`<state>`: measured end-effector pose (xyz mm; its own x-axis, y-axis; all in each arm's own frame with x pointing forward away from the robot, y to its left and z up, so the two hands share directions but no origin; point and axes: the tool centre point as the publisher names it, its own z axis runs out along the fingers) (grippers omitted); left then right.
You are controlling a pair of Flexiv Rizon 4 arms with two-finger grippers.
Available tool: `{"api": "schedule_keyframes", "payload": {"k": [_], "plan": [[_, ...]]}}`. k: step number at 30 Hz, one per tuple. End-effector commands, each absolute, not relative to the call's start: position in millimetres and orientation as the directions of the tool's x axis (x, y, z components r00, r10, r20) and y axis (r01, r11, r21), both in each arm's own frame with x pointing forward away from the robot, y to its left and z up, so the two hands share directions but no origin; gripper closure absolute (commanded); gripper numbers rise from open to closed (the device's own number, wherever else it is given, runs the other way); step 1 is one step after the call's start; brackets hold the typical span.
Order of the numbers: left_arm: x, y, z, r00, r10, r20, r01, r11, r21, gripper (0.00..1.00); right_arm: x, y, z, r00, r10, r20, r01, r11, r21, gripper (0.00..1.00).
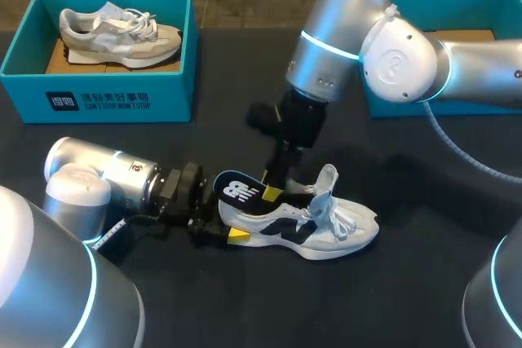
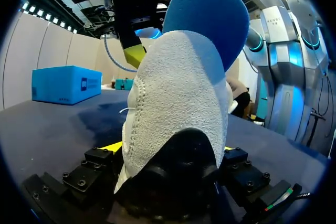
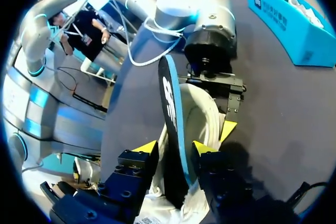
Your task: Take the shoe out of the shoebox, open the shoe tongue, remove and reinsert the insole, then place the shoe into the shoebox
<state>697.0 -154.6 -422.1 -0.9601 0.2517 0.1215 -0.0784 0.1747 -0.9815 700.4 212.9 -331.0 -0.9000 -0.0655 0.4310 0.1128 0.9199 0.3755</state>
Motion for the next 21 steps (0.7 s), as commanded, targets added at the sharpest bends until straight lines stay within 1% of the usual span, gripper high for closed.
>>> {"api": "schedule_keyframes", "payload": {"k": [1,2,4,6,7,14,20,21], "plan": [[697.5,-154.8,-424.4,-0.96,0.251,0.122,-0.079,0.175,-0.981,1.0,696.0,219.0,-338.3,-0.893,-0.063,0.446,0.122,0.919,0.374,0.65],[697.5,-154.8,-424.4,-0.96,0.251,0.122,-0.079,0.175,-0.981,1.0,695.3,219.2,-339.0,-0.891,-0.062,0.449,0.125,0.919,0.374,0.65],[697.5,-154.8,-424.4,-0.96,0.251,0.122,-0.079,0.175,-0.981,1.0,693.4,219.1,-341.9,-0.885,-0.059,0.461,0.135,0.916,0.378,0.74],[697.5,-154.8,-424.4,-0.96,0.251,0.122,-0.079,0.175,-0.981,1.0,692.0,218.7,-343.1,-0.883,-0.06,0.465,0.14,0.913,0.383,0.88],[697.5,-154.8,-424.4,-0.96,0.251,0.122,-0.079,0.175,-0.981,1.0,690.6,218.5,-342.8,-0.882,-0.058,0.468,0.144,0.913,0.383,1.0],[697.5,-154.8,-424.4,-0.96,0.251,0.122,-0.079,0.175,-0.981,1.0,688.0,222.1,-333.1,-0.884,-0.057,0.464,0.141,0.914,0.381,1.0],[697.5,-154.8,-424.4,-0.96,0.251,0.122,-0.079,0.175,-0.981,1.0,691.2,232.2,-327.6,-0.886,-0.104,0.453,0.095,0.913,0.396,1.0],[697.5,-154.8,-424.4,-0.96,0.251,0.122,-0.079,0.175,-0.981,1.0,691.7,233.3,-326.5,-0.885,-0.11,0.453,0.089,0.914,0.395,0.89]]}}
